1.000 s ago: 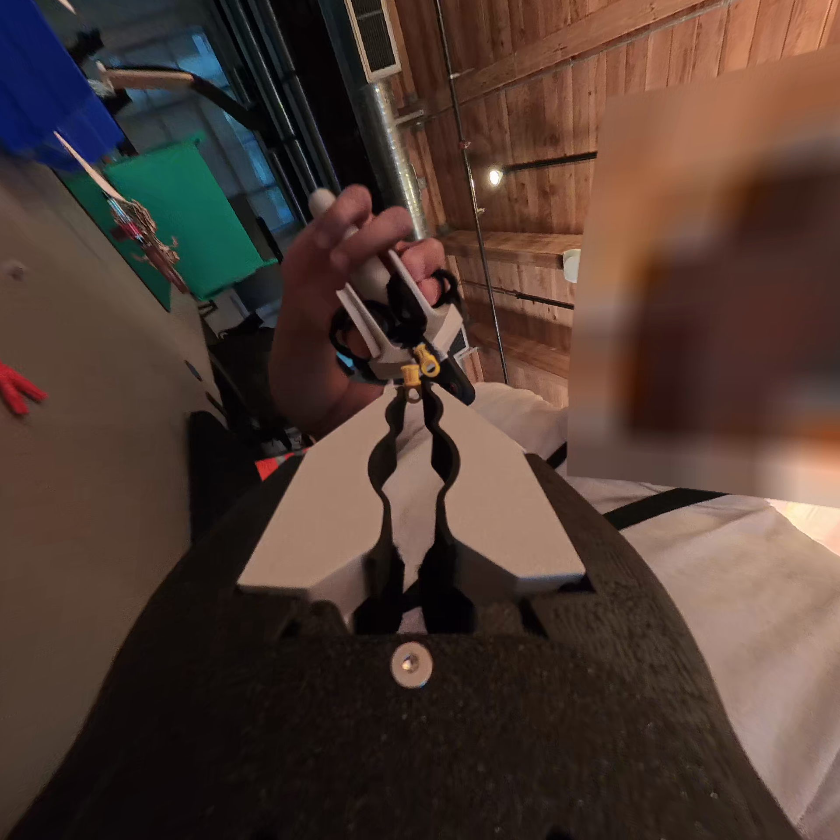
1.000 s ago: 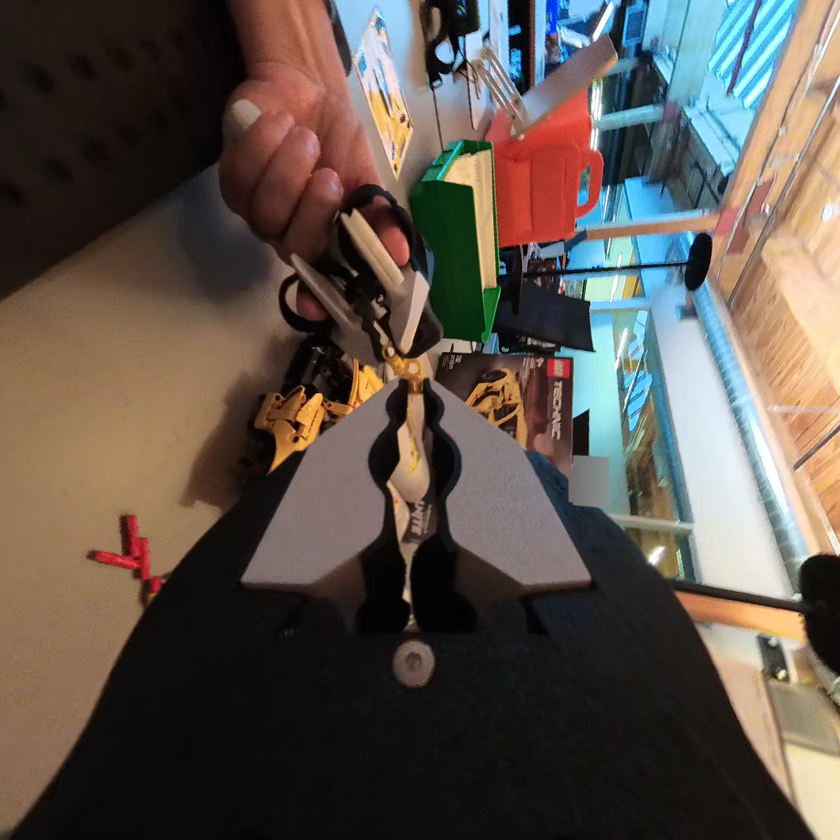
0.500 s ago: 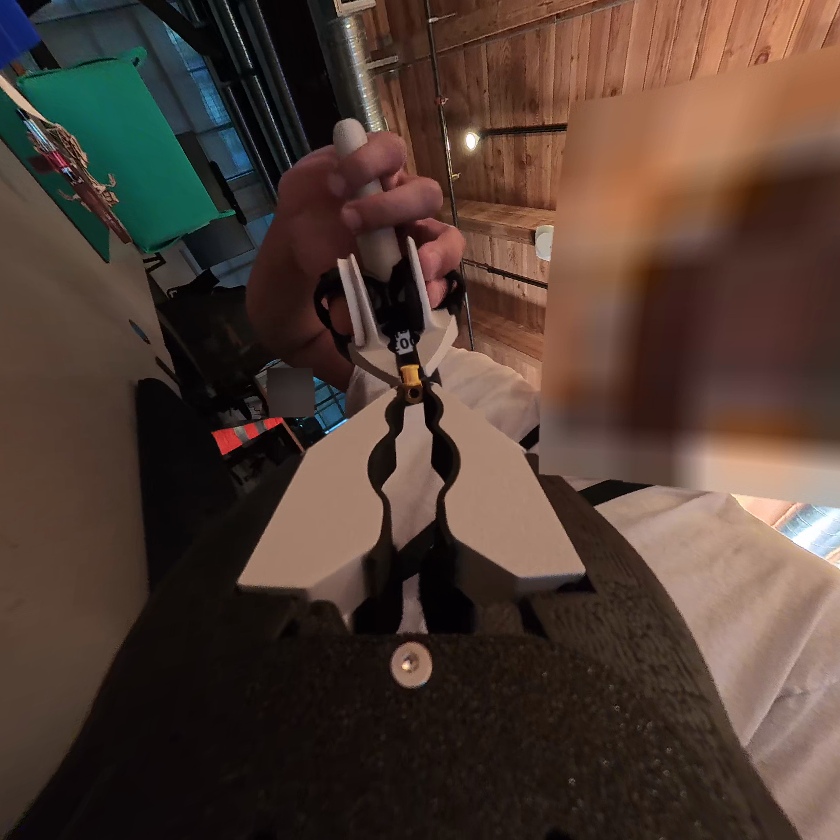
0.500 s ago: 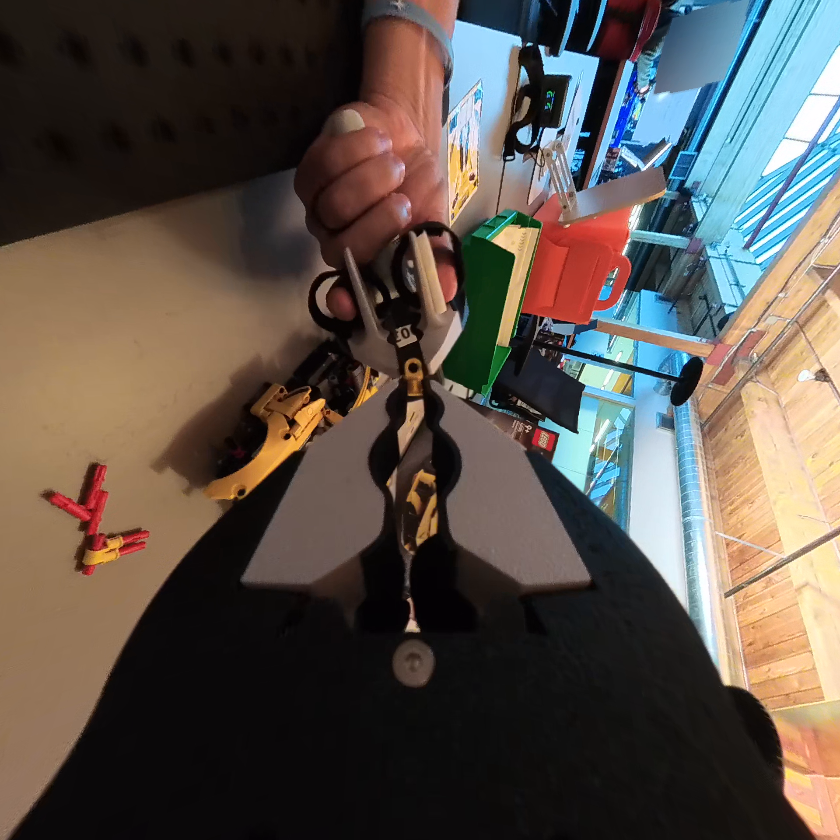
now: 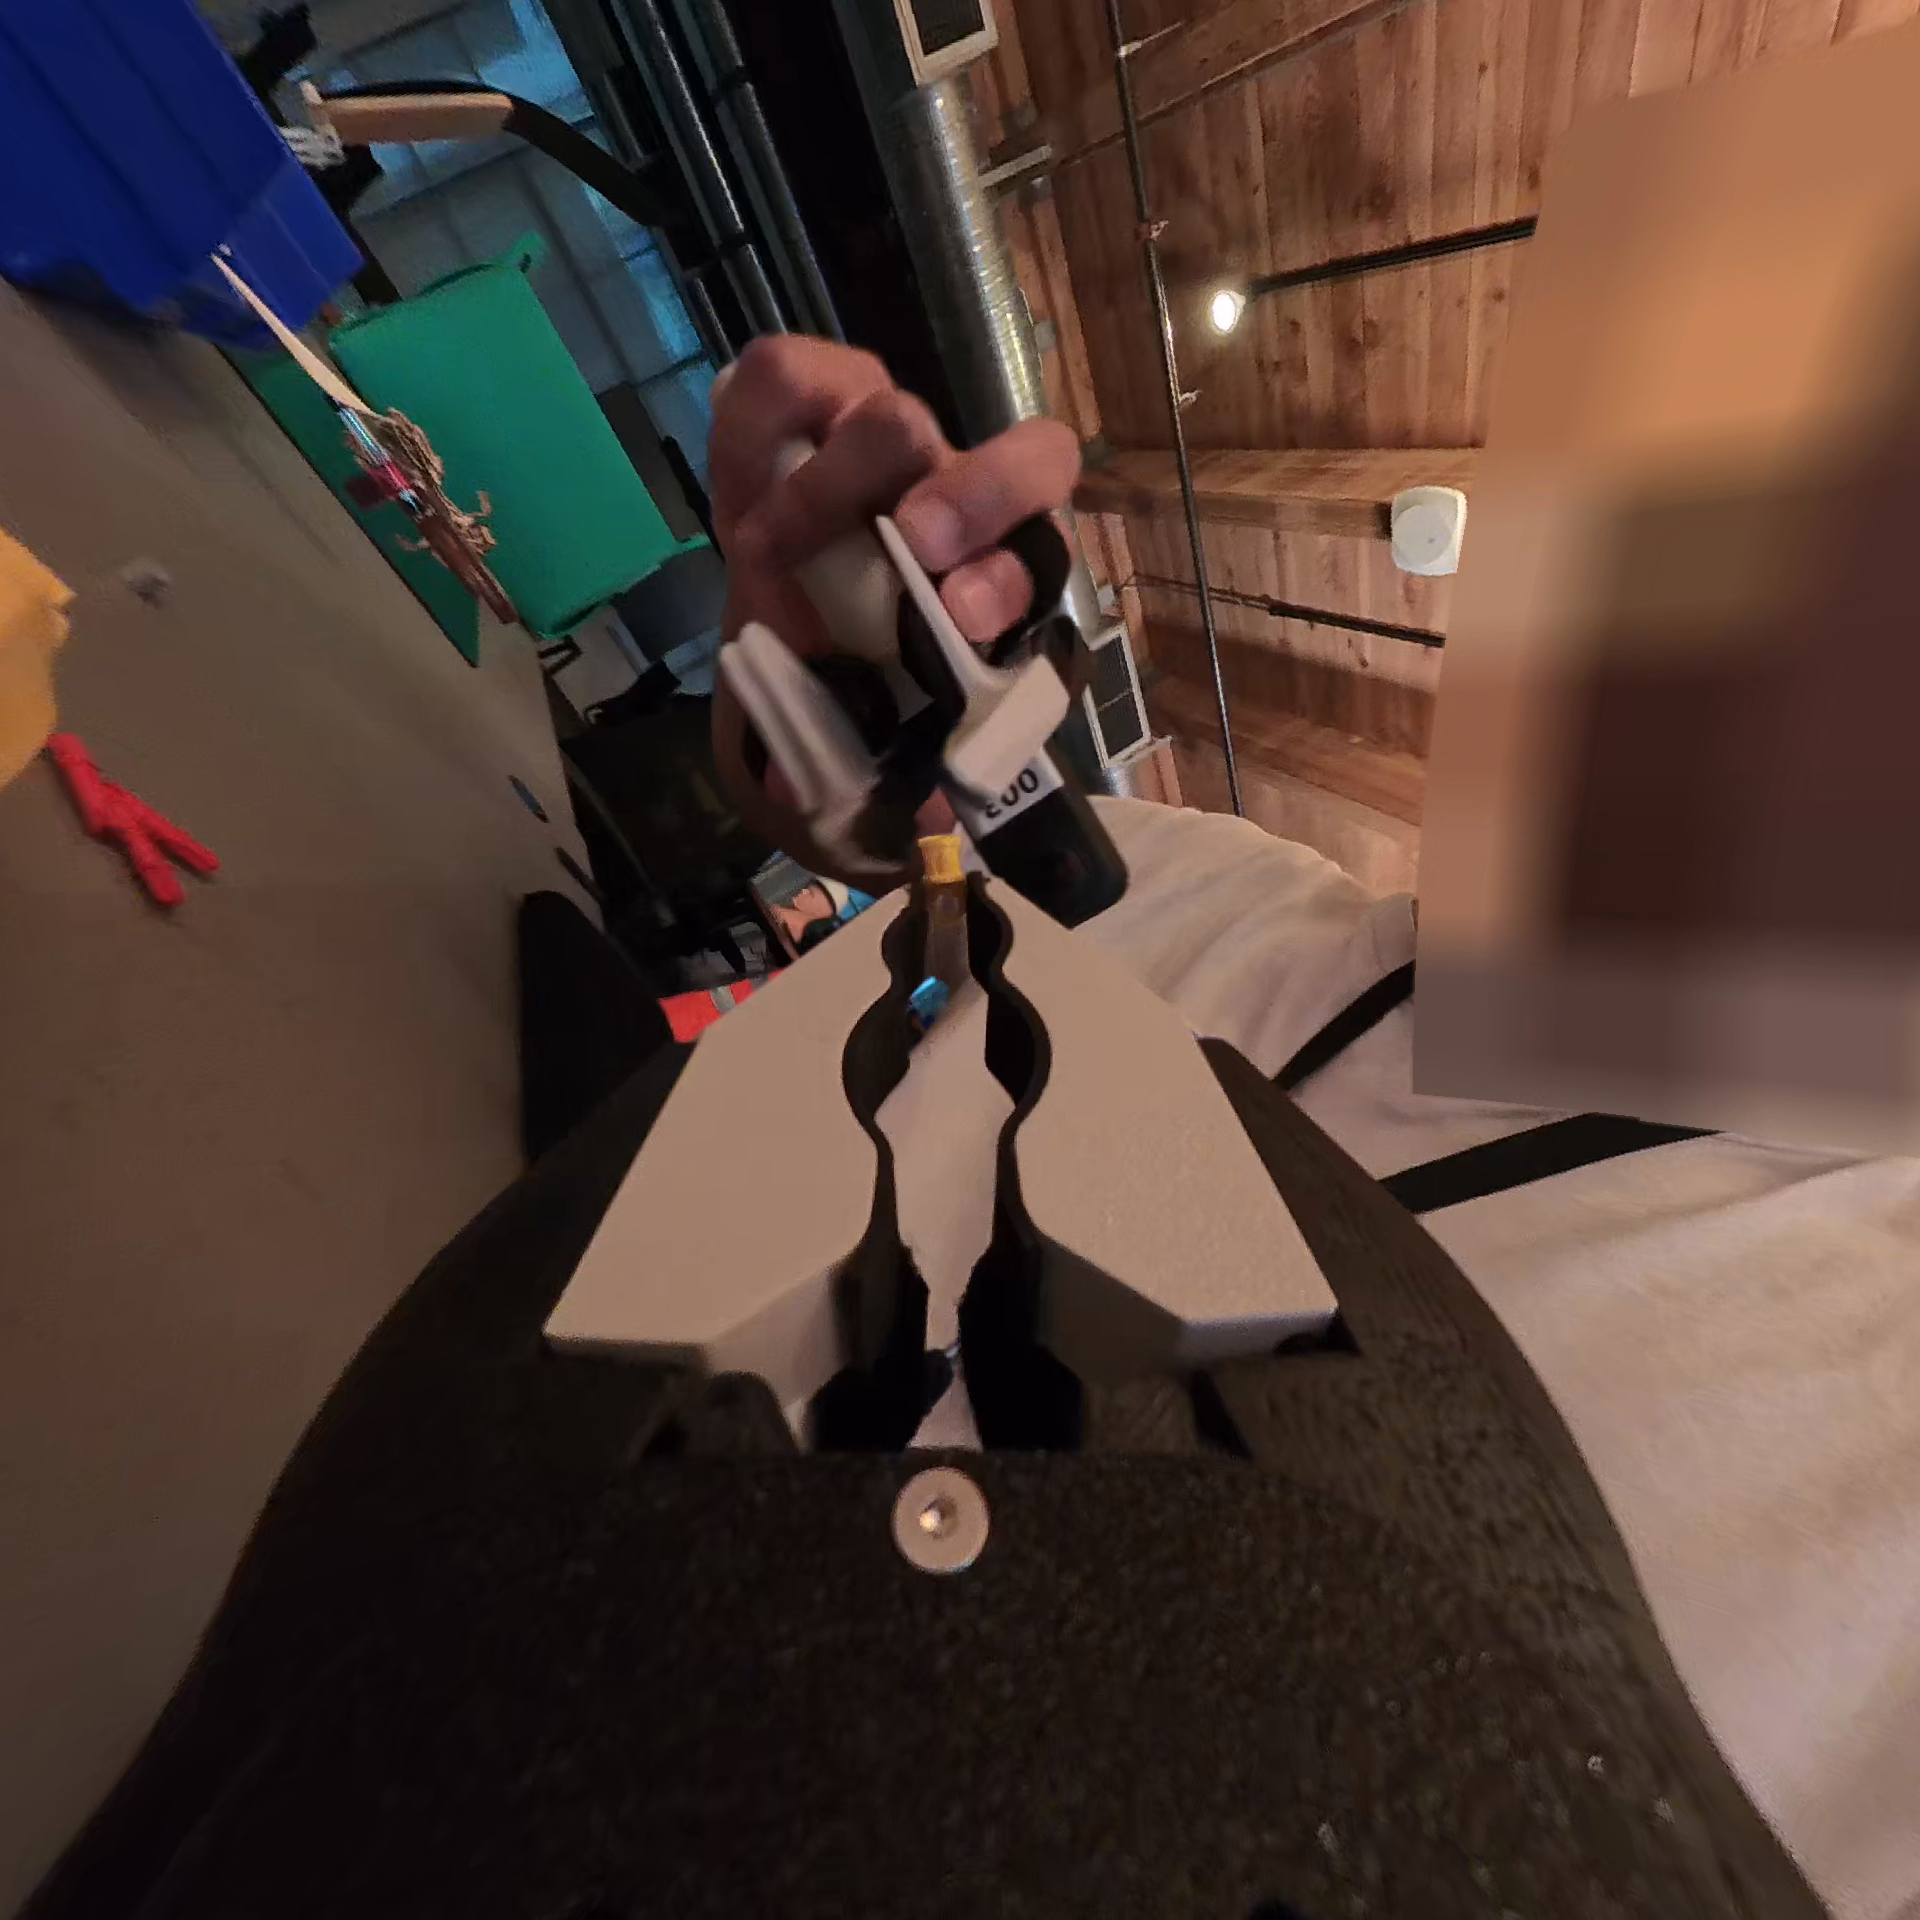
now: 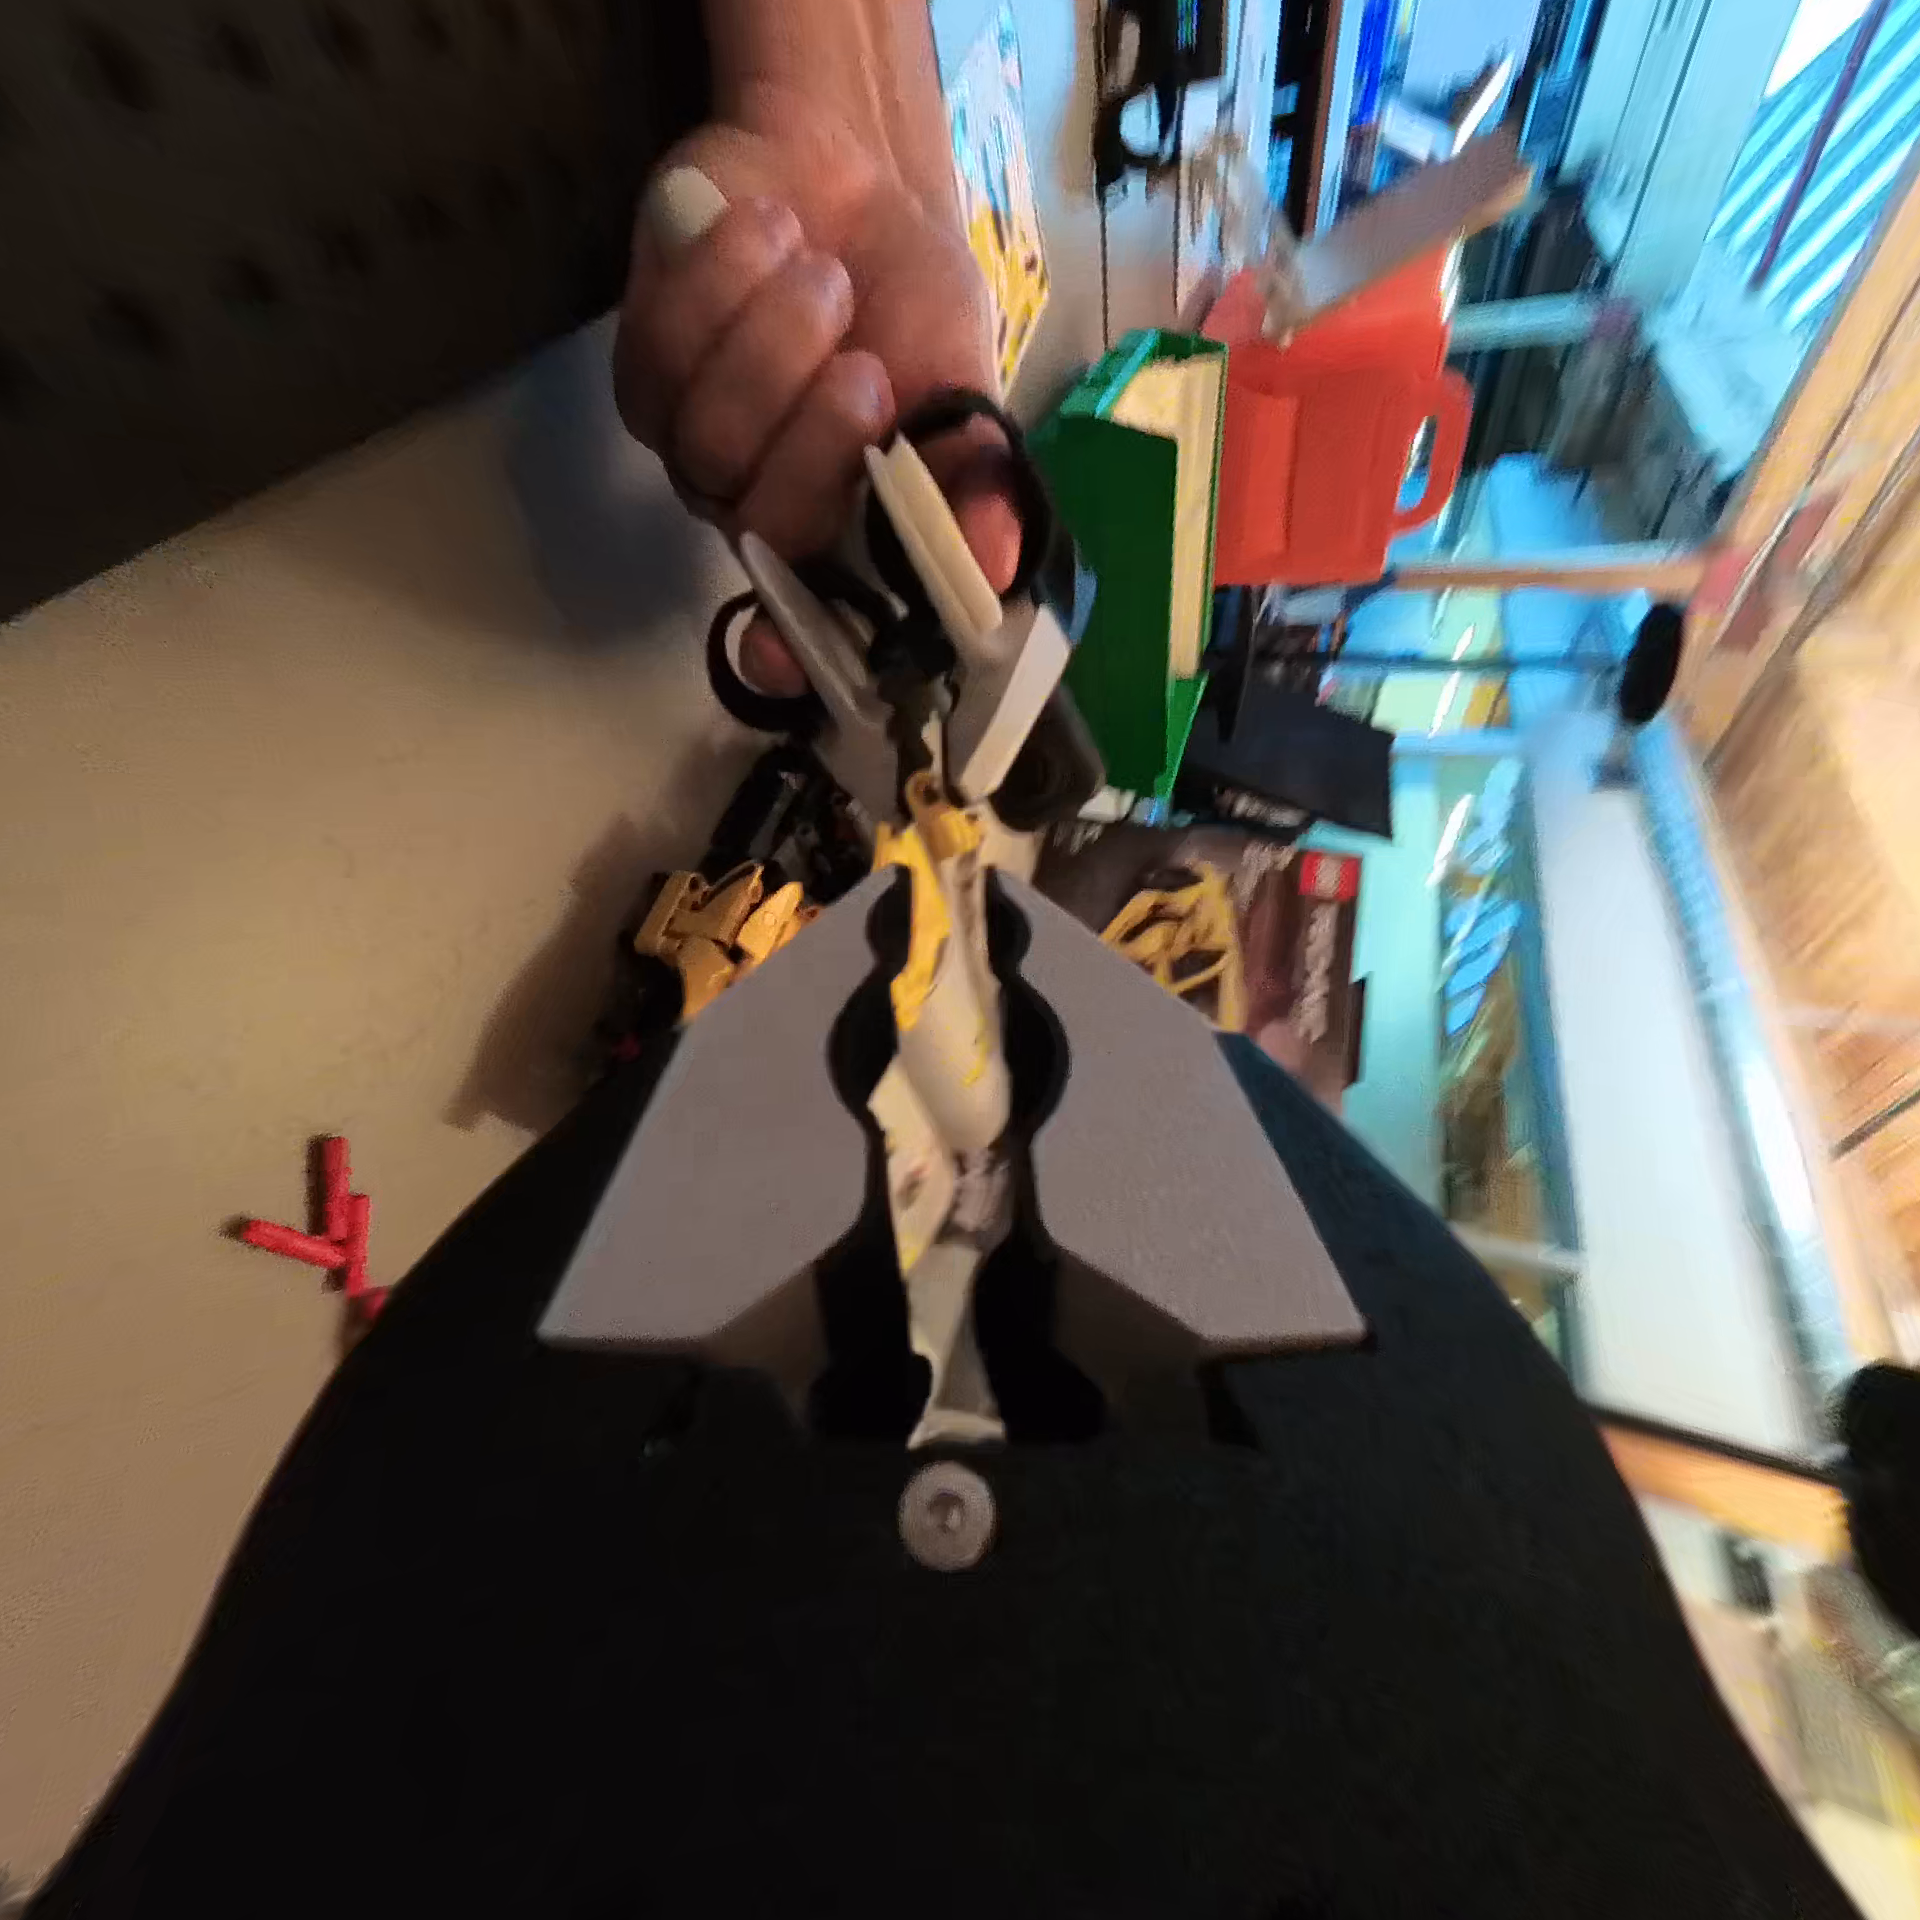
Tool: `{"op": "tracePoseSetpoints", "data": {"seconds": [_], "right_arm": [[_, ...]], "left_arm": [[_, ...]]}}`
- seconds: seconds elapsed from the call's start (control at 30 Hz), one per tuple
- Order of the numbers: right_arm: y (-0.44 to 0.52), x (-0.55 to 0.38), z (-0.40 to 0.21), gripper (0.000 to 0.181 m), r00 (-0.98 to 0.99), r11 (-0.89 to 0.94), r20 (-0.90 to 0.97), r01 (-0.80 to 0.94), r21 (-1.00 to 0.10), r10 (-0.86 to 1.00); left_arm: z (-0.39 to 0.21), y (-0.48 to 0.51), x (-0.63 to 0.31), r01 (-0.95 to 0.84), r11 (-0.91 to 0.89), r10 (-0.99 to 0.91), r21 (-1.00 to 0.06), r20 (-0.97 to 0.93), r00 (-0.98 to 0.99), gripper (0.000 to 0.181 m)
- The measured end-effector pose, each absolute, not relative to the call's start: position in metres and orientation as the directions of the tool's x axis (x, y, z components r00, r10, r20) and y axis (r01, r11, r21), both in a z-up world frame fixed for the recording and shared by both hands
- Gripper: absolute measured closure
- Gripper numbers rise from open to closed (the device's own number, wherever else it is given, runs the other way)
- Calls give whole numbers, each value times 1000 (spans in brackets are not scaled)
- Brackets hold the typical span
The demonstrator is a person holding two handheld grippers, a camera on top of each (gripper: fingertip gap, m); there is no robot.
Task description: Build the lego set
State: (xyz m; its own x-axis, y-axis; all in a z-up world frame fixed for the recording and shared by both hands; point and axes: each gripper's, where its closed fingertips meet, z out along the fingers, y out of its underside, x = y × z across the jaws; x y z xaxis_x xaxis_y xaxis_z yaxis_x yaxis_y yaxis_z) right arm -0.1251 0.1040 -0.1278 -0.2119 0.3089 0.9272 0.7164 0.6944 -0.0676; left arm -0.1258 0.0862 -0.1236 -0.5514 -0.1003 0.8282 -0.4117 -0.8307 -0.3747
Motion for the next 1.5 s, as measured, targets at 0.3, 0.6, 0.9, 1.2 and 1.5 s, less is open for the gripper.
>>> {"op": "tracePoseSetpoints", "data": {"seconds": [0.3, 0.6, 0.9, 1.2, 1.5], "right_arm": [[77, -130, -145, 131, 244, -24, 70, 361, -932, 967], [62, -140, -144, 158, 112, 47, 92, 355, -934, 989], [59, -142, -142, 165, 74, 49, 79, 352, -935, 994], [84, -131, -139, 157, 271, 77, 177, 341, -937, 946], [109, -132, -144, 158, 540, 57, 252, 351, -935, 803]], "left_arm": [[-124, 73, -128, -430, -777, -163, -459, 807, -567, 175], [-132, 49, -132, -578, -697, -59, -425, 837, -544, 175], [-135, 46, -131, -598, -685, -51, -415, 847, -529, 175], [-135, 73, -123, -511, -791, -41, -337, 863, -504, 175], [-139, 93, -118, -447, -859, -10, -249, 881, -473, 175]]}}
